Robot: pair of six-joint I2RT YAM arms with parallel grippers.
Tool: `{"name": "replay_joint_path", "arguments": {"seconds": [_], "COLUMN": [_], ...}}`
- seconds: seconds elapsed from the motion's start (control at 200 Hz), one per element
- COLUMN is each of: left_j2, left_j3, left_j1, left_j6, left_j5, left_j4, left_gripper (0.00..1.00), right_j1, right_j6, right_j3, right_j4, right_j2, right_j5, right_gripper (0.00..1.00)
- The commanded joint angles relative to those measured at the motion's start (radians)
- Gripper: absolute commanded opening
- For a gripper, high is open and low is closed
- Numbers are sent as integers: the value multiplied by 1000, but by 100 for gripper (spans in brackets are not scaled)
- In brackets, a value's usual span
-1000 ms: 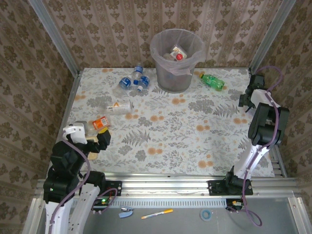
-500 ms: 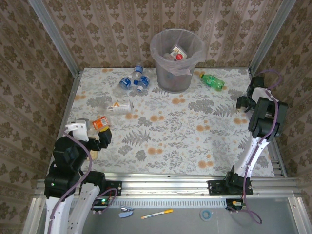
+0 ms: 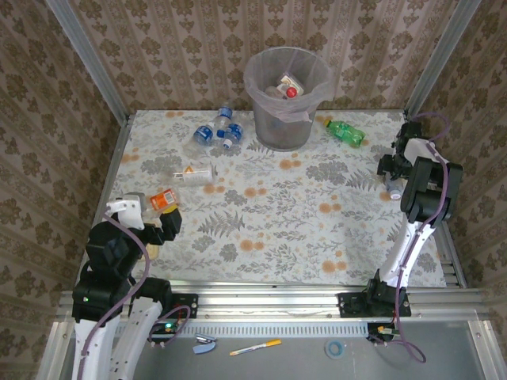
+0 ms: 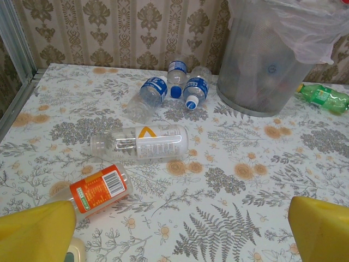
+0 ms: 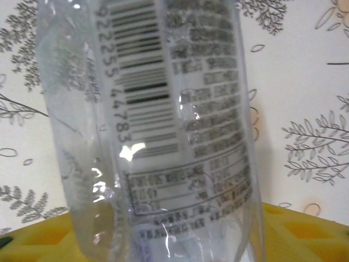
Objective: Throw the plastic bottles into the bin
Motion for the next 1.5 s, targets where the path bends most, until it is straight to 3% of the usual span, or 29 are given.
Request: {"name": "replay_joint_path", "arguments": {"seconds": [0.0,0.455,0.855,1.495], "left_j2": [2,-1,-8,-37], "left_j3": [-2,-3,-3,-4], "left_j1": [10,10,11,11], "left_j6": [17,19,18,19], "left_j5": [-1,7,7,12], "left_j4": [-6,-5,-3,2], "left_gripper": [100,100,100,100], "right_j1": [14,63,103,149], "right_j6": [18,113,334,454], "right_j3": [41,1,-100,-299], "right_j4": [-74,-59,91,294], "right_j2": [34,-49,-213,-656], "right_j5": [-36,-95,-234,-361], "right_gripper": [61,42,33,29]}}
